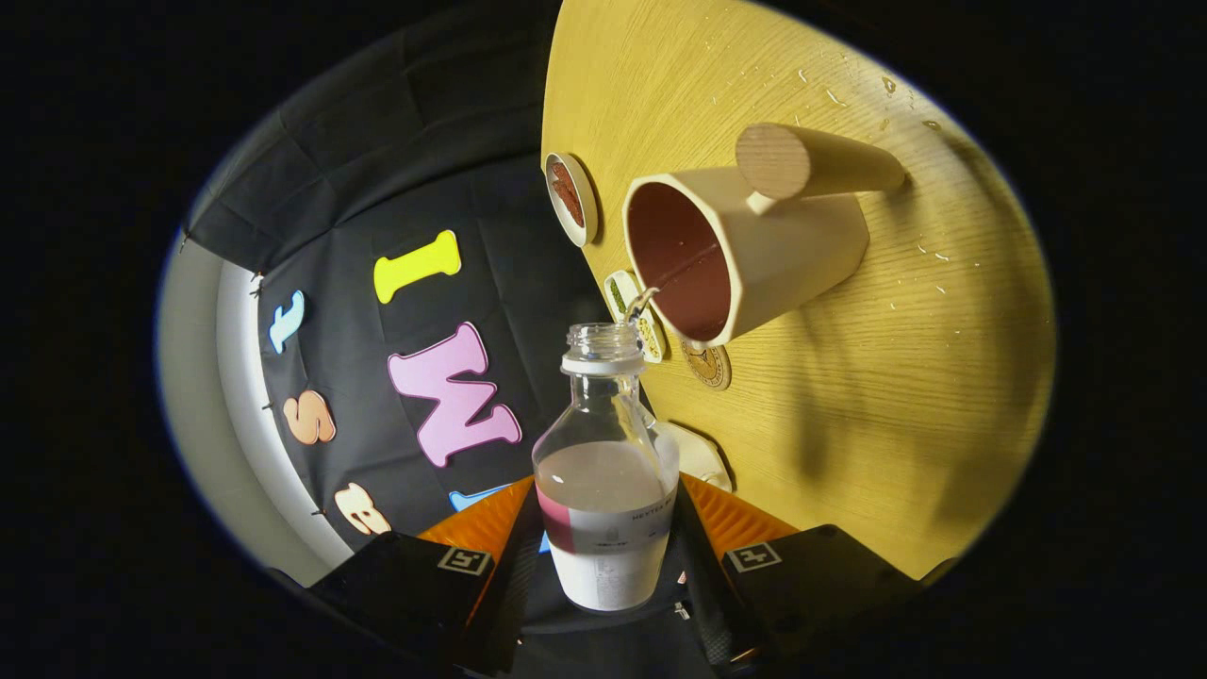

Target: Take the bottle from table, then pour the juice into the cup, finally place the bottle on the coaster

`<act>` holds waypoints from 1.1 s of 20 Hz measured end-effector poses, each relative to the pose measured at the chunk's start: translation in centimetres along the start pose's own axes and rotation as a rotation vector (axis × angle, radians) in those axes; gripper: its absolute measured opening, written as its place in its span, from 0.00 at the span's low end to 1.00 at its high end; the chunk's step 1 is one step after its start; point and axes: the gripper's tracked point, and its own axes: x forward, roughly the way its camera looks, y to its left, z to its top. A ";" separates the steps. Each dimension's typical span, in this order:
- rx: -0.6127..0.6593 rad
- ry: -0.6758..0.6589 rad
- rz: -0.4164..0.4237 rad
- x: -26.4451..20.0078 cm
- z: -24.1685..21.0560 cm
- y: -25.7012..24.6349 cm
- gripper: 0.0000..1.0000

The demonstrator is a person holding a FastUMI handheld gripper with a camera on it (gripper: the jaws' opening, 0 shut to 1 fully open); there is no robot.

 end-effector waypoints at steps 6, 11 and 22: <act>0.034 -0.013 0.026 0.0 0.1 1.0 0.75; 0.084 -0.031 0.048 0.6 0.0 1.8 0.75; 0.199 -0.105 0.113 1.3 0.8 4.1 0.75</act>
